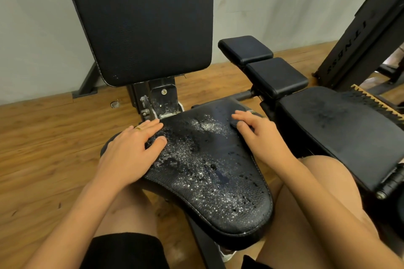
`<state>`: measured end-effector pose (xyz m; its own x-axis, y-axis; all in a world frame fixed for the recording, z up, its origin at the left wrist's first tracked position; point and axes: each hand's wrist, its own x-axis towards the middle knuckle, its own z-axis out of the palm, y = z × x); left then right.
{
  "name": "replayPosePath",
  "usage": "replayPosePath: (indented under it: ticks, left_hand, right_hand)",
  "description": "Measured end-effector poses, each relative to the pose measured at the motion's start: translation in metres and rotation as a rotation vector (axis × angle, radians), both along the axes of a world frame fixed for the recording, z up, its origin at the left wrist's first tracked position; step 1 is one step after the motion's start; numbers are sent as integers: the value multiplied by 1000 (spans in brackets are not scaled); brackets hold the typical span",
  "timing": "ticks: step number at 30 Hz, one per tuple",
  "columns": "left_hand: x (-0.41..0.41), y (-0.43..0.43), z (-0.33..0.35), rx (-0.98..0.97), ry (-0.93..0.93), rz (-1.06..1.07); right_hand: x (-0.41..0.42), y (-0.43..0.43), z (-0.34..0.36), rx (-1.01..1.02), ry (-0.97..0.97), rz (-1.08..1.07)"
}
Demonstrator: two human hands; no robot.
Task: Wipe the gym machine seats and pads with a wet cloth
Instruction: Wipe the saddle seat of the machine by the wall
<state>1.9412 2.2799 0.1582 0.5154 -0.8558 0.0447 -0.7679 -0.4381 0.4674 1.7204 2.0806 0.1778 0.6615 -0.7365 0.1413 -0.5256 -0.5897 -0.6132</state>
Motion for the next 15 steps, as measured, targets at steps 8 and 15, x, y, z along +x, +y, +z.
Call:
replayPosePath:
  ticks: [8,15]
  left_hand:
    - [-2,-1,-3,29,-1,19]
    - [-2,-1,2,9,-8,31]
  right_hand:
    - [31,-40,-10,-49,73,-21]
    - [0,-12,-8,-28,4,31]
